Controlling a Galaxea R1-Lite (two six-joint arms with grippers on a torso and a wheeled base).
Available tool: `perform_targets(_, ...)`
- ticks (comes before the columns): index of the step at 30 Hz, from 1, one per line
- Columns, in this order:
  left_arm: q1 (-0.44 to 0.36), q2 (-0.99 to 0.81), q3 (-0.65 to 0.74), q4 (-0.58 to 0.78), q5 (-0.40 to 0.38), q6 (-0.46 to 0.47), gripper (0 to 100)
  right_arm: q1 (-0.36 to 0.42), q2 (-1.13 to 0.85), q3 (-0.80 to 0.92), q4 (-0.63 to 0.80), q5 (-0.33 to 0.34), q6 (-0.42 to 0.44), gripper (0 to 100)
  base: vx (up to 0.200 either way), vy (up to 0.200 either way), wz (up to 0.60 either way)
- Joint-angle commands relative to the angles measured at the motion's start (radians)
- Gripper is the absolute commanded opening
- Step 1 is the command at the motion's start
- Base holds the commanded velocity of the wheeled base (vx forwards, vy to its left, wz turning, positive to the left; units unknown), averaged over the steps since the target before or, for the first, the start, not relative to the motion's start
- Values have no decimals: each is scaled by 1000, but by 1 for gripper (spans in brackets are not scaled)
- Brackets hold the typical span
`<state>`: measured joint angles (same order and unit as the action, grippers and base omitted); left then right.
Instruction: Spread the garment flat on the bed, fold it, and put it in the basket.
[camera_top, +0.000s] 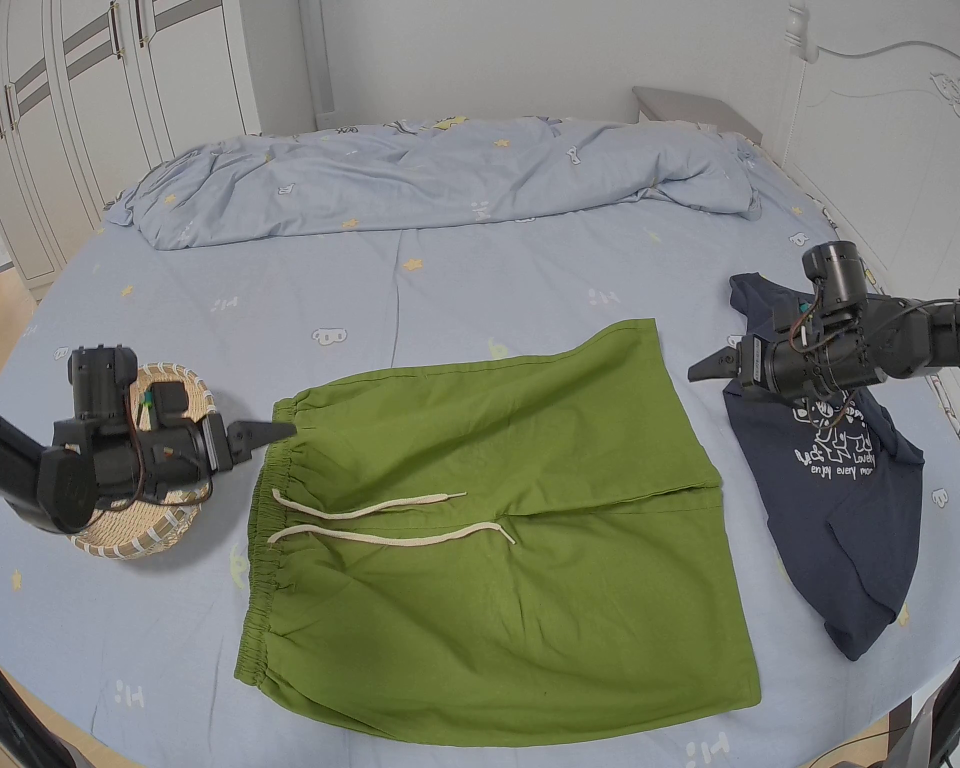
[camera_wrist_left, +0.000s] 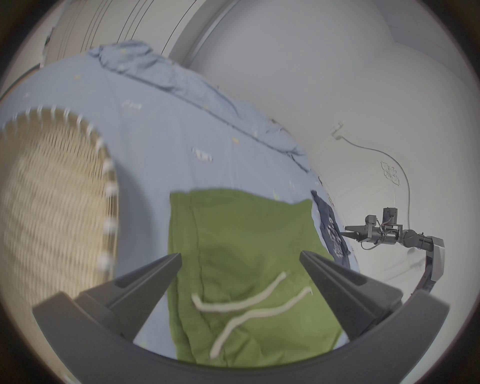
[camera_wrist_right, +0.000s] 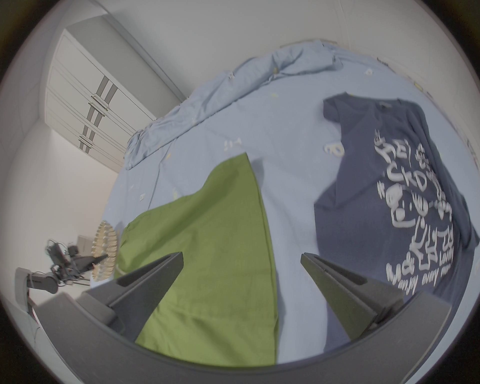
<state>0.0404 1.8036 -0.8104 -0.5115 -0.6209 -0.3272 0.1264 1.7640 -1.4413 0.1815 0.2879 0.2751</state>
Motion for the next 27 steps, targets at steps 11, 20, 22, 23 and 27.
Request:
perform_targets(11,13,-240,609,1,-80,111,100,-22,-333,432,-53,122,50,100,0,0,0)
perform_targets(20,93,-296,662,-1,-54,169,100,-4,-387,470,-53,120,49,100,0,0,0)
perform_targets(22,91,-277,682,-1,-53,177,100,-2,-388,469,-53,122,49,100,0,0,0)
perform_targets(23,88,-267,682,-1,-54,177,100,-1,-388,472,-53,122,47,100,0,0,0)
perform_targets(27,35,-188,689,-1,-56,180,100,15,-387,475,-53,120,47,100,0,0,0)
